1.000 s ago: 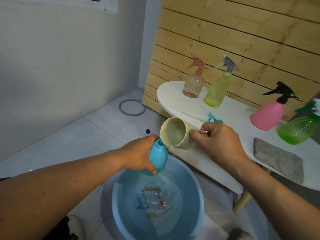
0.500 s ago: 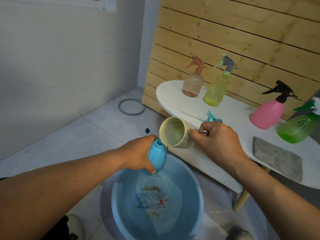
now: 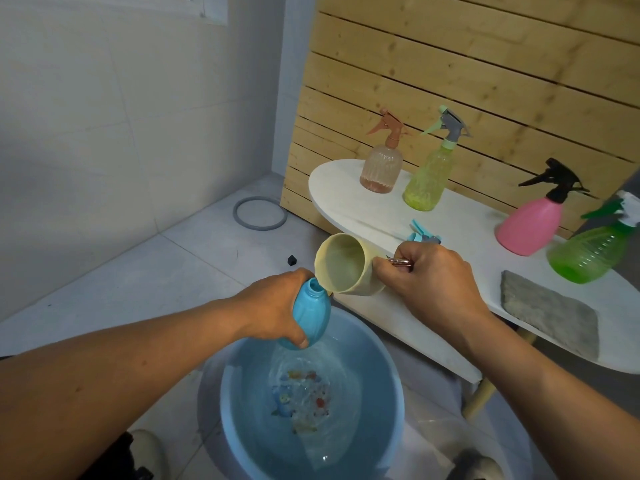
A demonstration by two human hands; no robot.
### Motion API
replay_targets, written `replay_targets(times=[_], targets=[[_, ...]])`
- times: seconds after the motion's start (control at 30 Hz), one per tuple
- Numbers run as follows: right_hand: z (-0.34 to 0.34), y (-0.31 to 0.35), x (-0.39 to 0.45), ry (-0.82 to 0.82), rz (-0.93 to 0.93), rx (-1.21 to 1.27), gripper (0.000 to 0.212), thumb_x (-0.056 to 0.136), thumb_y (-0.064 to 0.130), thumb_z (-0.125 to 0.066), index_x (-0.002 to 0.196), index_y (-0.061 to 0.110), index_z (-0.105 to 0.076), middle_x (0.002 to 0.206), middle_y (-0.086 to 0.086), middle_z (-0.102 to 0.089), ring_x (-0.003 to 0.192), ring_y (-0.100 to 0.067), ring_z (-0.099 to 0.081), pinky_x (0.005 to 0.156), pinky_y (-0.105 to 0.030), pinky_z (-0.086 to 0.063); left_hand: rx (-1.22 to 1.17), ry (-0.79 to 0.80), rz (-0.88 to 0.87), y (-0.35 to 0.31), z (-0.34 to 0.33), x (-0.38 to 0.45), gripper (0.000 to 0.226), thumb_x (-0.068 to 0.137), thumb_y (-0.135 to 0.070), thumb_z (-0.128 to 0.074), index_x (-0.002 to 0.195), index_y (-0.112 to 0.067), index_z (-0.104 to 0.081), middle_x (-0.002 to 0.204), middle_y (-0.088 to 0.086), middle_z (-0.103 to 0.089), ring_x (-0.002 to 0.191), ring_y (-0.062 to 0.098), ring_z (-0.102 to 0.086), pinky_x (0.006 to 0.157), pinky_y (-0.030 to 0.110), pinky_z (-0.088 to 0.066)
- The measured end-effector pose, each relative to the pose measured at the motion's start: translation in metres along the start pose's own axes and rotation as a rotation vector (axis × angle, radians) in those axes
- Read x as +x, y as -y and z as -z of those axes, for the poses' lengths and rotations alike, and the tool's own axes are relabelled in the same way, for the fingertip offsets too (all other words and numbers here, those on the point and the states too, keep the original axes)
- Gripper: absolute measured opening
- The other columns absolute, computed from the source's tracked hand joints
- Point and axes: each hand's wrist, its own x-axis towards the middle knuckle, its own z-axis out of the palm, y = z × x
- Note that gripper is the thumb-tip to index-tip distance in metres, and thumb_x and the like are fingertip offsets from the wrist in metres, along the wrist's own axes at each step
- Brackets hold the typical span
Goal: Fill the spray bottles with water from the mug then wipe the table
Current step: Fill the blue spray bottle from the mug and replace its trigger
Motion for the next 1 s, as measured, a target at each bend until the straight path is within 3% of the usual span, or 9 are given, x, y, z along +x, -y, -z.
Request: replay_targets(times=[0.67,1.0], targets=[[0.0004,0.0011,-0.0021,-0.03,0.017,-0.034,0.04,0.087,0.048,-0.061,0.058,0.024,-0.049,0.058,0.004,-0.053,0.068,-0.025,-0.053,0.059,-0.033,-0.033,0.048,0.002,0.01,-0.0062,-0.0003,-0.0028,0.097,0.062,-0.043,-0.095,0.14,-0.038,-0.037,0.121,-0.012,-0.058,0.104,0.016,-0.06,0.083,0.035,-0.059],[0.0033,0.003,-0.0045,-0.036,0.035,-0.049,0.041,0.089,0.047,-0.061,0.057,0.026,-0.045,0.056,0.006,-0.05,0.062,-0.016,-0.048,0.053,-0.03,-0.032,0.012,-0.002,-0.002,-0.0078,-0.0017,-0.0037,0.097,0.062,-0.041,-0.095,0.138,-0.037,-0.036,0.119,-0.014,-0.056,0.104,0.013,-0.06,0.079,0.029,-0.058]])
